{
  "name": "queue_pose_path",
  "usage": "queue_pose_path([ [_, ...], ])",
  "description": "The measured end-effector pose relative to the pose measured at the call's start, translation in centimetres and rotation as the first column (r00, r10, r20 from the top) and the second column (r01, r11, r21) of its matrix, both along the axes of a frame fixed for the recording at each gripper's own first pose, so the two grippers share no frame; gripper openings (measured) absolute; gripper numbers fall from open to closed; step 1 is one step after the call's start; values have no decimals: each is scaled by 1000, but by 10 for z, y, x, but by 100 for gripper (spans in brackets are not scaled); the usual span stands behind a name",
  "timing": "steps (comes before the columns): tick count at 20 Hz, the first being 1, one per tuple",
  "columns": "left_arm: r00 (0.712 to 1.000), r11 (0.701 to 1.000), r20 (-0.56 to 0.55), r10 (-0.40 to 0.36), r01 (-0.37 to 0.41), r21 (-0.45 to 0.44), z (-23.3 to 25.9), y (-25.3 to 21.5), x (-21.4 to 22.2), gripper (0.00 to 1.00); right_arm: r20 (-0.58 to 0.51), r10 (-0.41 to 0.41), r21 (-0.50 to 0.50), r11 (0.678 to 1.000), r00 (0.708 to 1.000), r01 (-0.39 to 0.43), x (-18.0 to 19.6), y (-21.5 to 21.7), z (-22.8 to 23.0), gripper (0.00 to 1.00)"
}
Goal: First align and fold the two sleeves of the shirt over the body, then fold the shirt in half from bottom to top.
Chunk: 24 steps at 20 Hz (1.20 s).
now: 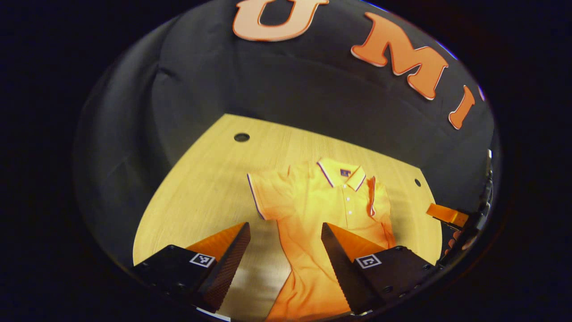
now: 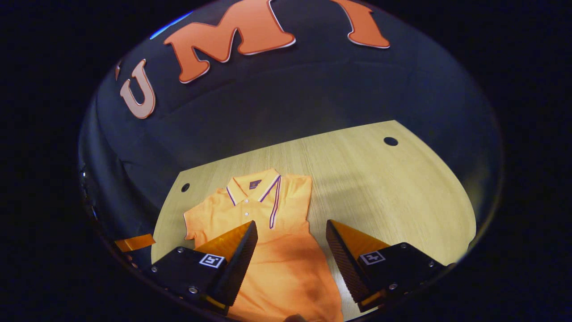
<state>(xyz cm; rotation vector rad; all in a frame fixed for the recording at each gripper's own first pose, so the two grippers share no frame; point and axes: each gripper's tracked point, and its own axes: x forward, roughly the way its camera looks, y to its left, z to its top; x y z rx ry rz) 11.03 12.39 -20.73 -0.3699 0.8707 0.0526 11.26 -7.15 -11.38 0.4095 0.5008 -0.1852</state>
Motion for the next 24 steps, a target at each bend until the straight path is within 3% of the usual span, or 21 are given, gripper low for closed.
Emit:
queue_pose_path([
  [3,996,999,-87,-34,35,6,-42,8,32,98,34,-82,-37,996,996,84,-42,5,15,96],
  [9,970,997,-232,-73,74,-4,-81,22,71,98,90,-227,-108,966,970,236,-109,6,41,98],
  [14,954,996,-286,-88,92,3,-97,22,95,98,108,-244,-155,953,964,258,-132,11,53,99],
  [18,935,998,-351,-55,64,14,-117,26,110,98,125,-263,-150,948,957,281,-148,18,57,99],
  [22,923,993,-385,-2,46,107,-132,44,123,96,118,-288,-158,939,950,304,-164,15,55,99],
  [24,906,992,-423,8,45,117,-141,42,121,87,116,-299,-158,936,947,315,-169,14,54,99],
])
